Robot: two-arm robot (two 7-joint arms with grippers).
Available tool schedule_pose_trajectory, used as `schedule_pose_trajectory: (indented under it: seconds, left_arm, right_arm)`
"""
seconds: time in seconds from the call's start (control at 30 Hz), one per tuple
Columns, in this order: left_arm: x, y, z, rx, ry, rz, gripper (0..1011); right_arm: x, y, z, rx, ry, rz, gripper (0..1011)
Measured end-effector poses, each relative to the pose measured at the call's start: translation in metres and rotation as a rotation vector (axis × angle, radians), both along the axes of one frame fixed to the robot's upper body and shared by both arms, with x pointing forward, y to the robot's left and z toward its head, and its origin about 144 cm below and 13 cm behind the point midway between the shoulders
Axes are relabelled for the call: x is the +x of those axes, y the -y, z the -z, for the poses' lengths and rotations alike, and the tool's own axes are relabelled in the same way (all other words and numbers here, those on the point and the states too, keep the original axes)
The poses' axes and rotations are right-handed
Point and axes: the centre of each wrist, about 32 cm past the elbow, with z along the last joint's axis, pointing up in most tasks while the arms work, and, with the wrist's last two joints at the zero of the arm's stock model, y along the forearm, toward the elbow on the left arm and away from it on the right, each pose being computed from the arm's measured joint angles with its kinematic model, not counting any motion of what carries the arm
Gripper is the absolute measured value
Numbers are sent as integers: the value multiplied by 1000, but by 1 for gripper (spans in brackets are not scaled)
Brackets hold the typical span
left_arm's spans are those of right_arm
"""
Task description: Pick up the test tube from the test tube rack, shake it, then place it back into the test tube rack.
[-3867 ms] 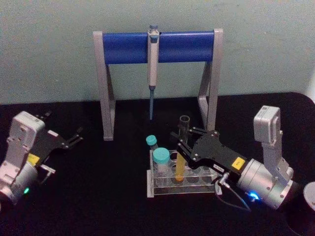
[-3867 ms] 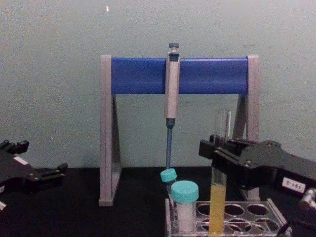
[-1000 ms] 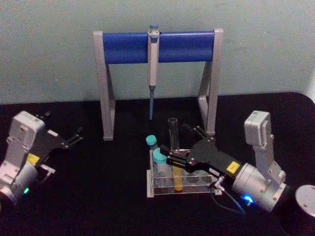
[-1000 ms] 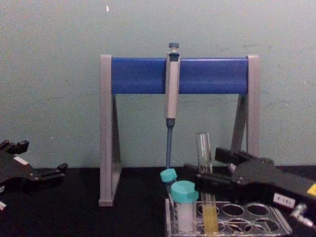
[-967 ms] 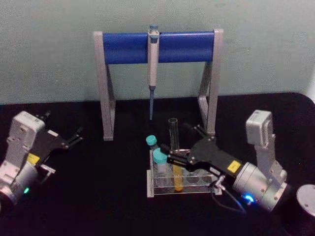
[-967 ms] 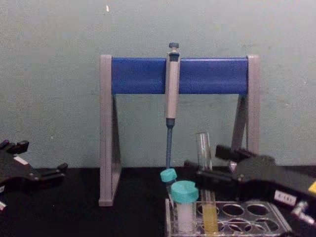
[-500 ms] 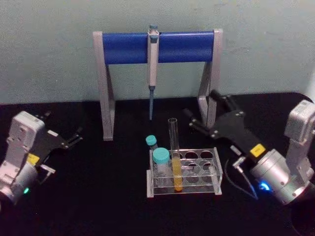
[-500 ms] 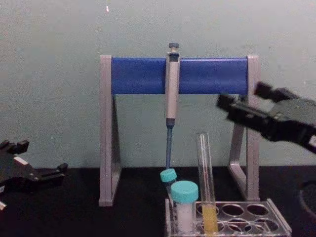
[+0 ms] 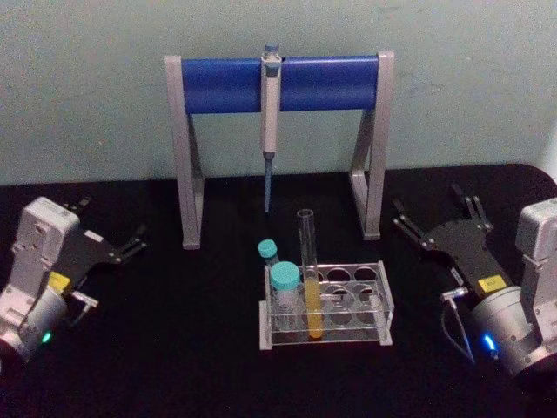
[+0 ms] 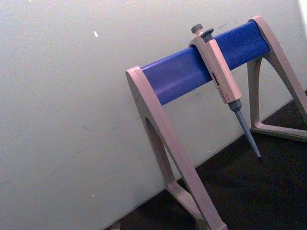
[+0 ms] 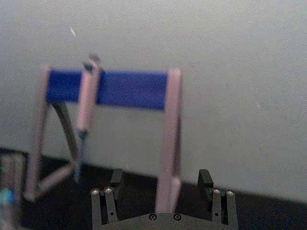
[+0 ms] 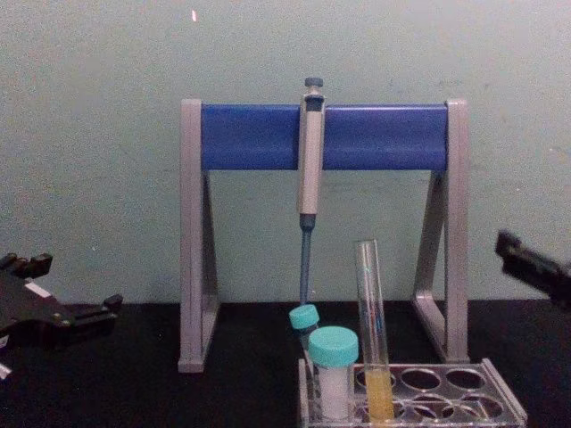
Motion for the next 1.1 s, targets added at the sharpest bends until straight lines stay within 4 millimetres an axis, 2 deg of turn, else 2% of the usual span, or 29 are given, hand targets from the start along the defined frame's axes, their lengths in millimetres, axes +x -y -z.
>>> schedule_pose_trajectory:
  seconds: [0.3, 0.63, 1.1]
  left_arm:
    - [0, 0, 0, 0, 0, 0, 1001]
    - [0, 0, 0, 0, 0, 0, 1001]
    - [0, 0, 0, 0, 0, 0, 1001]
  right_arm:
    - [-6, 4, 21, -72, -161, 83, 1000]
    - [-8, 4, 37, -99, -240, 101, 1000]
    - [-7, 4, 41, -109, -265, 100, 1000]
